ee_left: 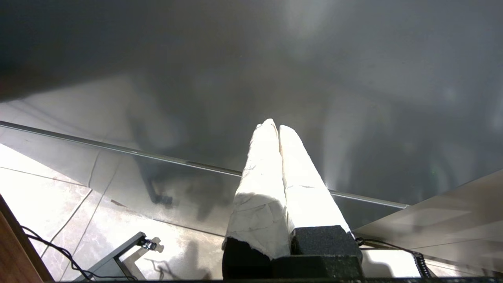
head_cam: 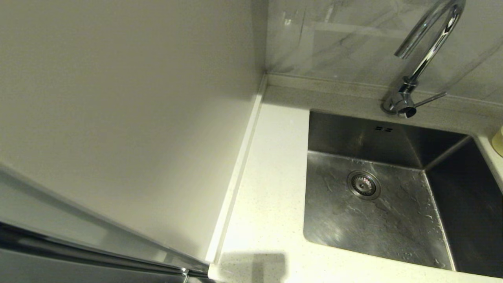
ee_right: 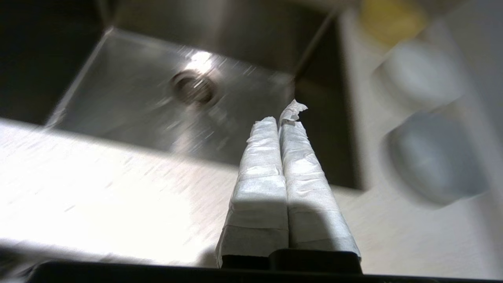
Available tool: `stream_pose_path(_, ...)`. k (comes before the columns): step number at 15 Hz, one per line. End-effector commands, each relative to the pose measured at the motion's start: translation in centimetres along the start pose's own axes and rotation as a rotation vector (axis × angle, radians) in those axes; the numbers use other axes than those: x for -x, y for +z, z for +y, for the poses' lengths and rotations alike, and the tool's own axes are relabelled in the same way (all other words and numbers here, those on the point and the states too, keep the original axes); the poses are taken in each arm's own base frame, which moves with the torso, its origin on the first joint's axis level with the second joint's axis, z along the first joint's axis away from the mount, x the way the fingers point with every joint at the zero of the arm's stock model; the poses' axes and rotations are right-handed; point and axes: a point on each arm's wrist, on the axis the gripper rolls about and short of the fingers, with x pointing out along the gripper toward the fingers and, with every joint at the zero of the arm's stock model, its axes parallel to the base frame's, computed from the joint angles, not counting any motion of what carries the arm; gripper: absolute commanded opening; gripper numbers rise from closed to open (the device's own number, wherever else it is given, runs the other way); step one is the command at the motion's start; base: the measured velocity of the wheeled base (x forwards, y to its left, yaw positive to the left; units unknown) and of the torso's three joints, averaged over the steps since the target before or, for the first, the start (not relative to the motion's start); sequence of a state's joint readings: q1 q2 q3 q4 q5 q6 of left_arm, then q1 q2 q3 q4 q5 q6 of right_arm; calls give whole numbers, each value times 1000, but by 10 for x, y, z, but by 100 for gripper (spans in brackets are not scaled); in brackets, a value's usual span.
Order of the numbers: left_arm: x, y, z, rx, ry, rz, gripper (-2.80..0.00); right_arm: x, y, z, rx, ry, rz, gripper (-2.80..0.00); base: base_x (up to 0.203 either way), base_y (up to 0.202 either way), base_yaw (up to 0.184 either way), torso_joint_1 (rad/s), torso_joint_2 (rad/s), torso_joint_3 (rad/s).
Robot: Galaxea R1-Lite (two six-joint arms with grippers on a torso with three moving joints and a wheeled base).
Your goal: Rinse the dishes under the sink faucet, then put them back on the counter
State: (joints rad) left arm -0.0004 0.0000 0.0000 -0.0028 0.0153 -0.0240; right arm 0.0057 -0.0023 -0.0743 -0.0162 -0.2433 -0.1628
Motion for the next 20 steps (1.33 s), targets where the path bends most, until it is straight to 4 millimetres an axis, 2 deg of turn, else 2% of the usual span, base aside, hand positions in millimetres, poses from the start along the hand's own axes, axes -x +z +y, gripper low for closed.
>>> stream_pose_path(1,0,0,0,1,0,-3,-280,0,-11,3,-80,81,95,-280,0,0,0,0,0,0)
stream_pose_path(4,0,0,0,1,0,-3,-280,1,-14,8,-75,249,104,-280,0,0,0,0,0,0)
stream_pose_path(6,0,0,0,1,0,-3,-280,-1,-20,9,-74,261,124,-280,0,0,0,0,0,0)
stream_pose_path(11,0,0,0,1,0,-3,-280,-1,-20,9,-147,252,132,-280,0,0,0,0,0,0)
stream_pose_path(20,0,0,0,1,2,-3,-280,-1,-20,9,-169,247,135,-280,0,0,0,0,0,0)
